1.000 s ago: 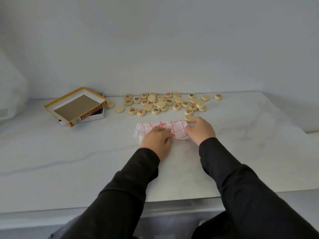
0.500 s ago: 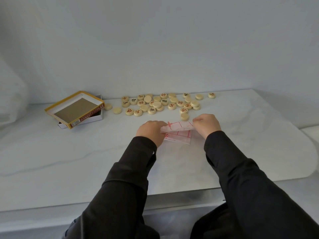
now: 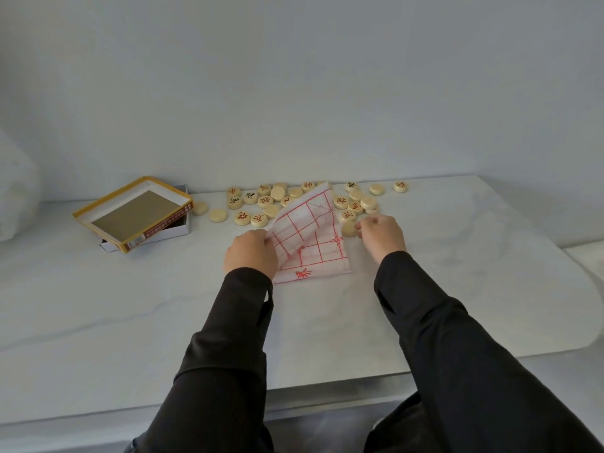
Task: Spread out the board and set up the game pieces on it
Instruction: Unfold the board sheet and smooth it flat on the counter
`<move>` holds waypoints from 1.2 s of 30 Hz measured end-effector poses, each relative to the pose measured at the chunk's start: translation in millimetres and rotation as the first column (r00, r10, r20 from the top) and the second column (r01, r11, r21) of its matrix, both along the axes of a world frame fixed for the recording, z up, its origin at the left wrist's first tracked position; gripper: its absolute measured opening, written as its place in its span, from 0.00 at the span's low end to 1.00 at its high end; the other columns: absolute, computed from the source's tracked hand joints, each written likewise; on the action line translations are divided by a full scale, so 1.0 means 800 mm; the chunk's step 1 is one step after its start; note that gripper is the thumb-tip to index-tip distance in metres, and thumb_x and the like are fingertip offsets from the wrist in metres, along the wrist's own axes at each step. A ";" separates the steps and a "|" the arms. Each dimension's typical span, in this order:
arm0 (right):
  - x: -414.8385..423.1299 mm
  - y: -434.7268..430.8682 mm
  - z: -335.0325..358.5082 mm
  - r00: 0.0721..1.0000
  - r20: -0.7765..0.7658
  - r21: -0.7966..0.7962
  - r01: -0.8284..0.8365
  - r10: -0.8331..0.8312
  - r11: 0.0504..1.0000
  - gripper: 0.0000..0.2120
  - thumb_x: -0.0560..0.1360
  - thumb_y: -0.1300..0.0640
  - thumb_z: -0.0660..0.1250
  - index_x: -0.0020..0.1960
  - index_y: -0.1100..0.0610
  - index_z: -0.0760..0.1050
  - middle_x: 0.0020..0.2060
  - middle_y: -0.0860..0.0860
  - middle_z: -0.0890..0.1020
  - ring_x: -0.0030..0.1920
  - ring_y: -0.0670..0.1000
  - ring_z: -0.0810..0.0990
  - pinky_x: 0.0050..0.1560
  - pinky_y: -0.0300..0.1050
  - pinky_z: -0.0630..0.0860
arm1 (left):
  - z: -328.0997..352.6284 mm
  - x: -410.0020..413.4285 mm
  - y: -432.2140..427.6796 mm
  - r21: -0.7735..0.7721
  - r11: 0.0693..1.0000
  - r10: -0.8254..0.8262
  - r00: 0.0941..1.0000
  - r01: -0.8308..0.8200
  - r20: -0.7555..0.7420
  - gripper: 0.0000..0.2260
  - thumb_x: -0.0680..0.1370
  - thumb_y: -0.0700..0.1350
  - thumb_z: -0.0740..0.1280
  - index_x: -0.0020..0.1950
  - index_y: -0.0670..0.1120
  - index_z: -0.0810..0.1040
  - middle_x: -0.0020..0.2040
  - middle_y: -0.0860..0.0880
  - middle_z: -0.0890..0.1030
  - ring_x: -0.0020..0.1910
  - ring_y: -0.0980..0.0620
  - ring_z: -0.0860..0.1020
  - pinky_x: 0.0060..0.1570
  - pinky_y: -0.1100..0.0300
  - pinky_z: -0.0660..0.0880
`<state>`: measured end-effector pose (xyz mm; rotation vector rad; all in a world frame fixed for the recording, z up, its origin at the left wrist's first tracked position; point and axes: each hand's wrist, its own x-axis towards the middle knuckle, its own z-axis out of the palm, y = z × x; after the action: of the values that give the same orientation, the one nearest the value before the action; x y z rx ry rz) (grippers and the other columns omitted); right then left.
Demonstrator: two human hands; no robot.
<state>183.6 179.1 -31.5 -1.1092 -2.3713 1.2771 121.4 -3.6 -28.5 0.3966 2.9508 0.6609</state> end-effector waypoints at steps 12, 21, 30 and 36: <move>-0.029 0.003 -0.021 0.958 0.181 0.288 -0.269 0.223 0.919 0.19 0.79 0.59 0.54 0.67 0.53 0.73 0.65 0.54 0.74 0.66 0.58 0.68 0.65 0.51 0.65 | 0.007 -0.035 0.002 0.092 0.996 -0.039 0.984 0.023 0.173 0.08 0.79 0.46 0.60 0.48 0.43 0.76 0.44 0.43 0.80 0.43 0.45 0.81 0.47 0.56 0.79; -0.009 -0.016 -0.005 0.983 0.015 0.122 -0.186 0.185 0.975 0.20 0.77 0.61 0.56 0.68 0.56 0.70 0.65 0.54 0.75 0.66 0.55 0.70 0.66 0.48 0.66 | 0.014 -0.006 0.010 0.120 0.990 -0.086 0.993 0.076 0.076 0.15 0.78 0.44 0.59 0.31 0.47 0.68 0.29 0.49 0.70 0.30 0.53 0.70 0.32 0.63 0.67; 0.056 -0.049 0.026 0.971 -0.232 -0.421 -0.053 -0.051 0.906 0.14 0.79 0.60 0.54 0.62 0.56 0.70 0.50 0.55 0.81 0.49 0.51 0.77 0.48 0.46 0.71 | 0.029 0.054 0.008 0.281 0.947 -0.090 0.969 0.155 -0.231 0.12 0.80 0.47 0.58 0.46 0.45 0.80 0.41 0.46 0.81 0.39 0.49 0.74 0.40 0.60 0.71; 0.059 -0.057 0.026 0.930 -0.321 -0.577 -0.043 -0.177 0.816 0.13 0.80 0.54 0.56 0.59 0.58 0.72 0.49 0.54 0.79 0.49 0.52 0.77 0.50 0.48 0.72 | 0.027 0.065 0.003 0.367 0.912 -0.071 0.953 0.182 -0.296 0.11 0.78 0.46 0.64 0.41 0.40 0.79 0.37 0.43 0.79 0.40 0.44 0.76 0.43 0.54 0.74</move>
<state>230.4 133.8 -10.3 -0.9662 -1.6904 2.0505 173.1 -1.5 -6.5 0.7672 2.9947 1.2812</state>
